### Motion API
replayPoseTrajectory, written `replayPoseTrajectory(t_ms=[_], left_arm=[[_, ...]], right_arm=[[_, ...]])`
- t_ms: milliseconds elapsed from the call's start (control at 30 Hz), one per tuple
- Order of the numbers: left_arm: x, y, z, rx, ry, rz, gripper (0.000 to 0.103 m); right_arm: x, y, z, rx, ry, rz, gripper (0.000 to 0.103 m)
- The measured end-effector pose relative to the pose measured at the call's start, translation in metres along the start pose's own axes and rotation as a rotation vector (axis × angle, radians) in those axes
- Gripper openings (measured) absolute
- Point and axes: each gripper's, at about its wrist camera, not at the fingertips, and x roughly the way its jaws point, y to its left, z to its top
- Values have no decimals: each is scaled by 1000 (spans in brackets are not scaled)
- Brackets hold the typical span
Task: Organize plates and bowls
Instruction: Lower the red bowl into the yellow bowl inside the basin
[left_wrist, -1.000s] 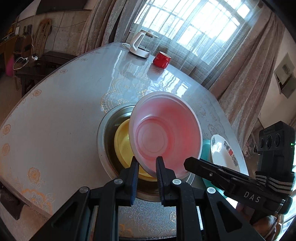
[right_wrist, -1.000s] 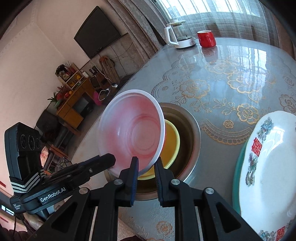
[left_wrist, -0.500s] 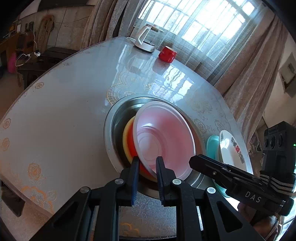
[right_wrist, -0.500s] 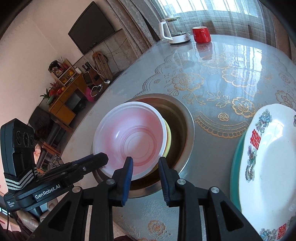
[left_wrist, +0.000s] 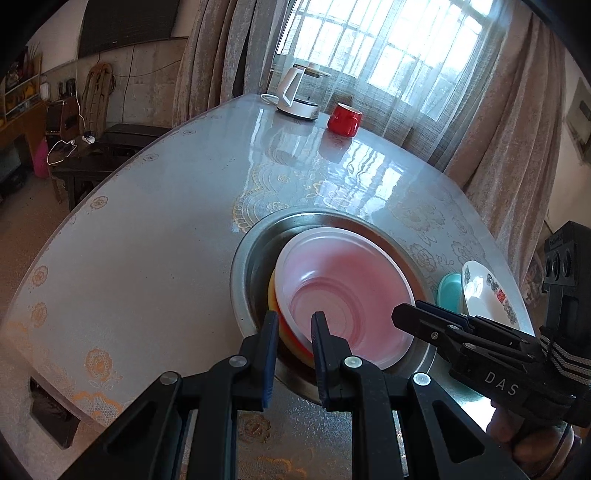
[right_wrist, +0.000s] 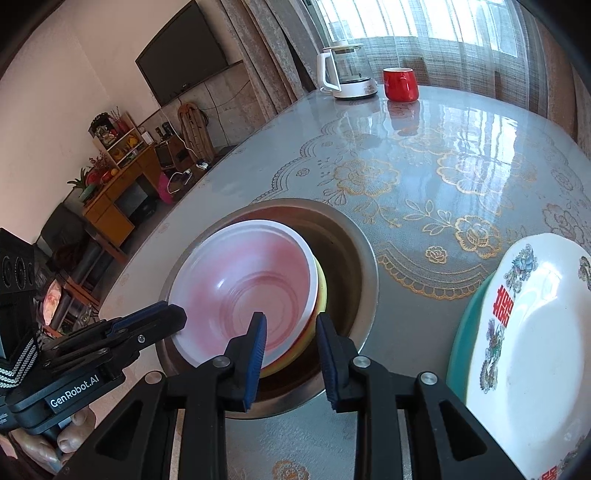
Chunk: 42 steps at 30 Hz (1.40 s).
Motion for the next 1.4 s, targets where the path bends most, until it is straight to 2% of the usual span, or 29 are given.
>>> replayPoseTrajectory(t_ms=[133,300,467,633,1033,1233,1400], left_arm=[[7,0,1,4,18,-6,18],[12,0,4,7,17,3,18],[17,-6,6,51,-3,65,20],[19,-6,5,67,-16,81,21],[20,-11,4,91,-25,107,21],[20,-12,3,88,-24,106,21],[19,-13,3,90,-24,110,21]], right_arm=[[3,7,0,-48,-2,-34,28],[8,9,3,-109,-2,-77,22],[11,8,8,-124,-6,-83,17],[14,8,9,-121,-8,-87,16],[11,11,3,-96,-14,-92,19],[4,13,-1,-98,-42,-90,28],[-5,7,-3,-70,-64,-75,29]])
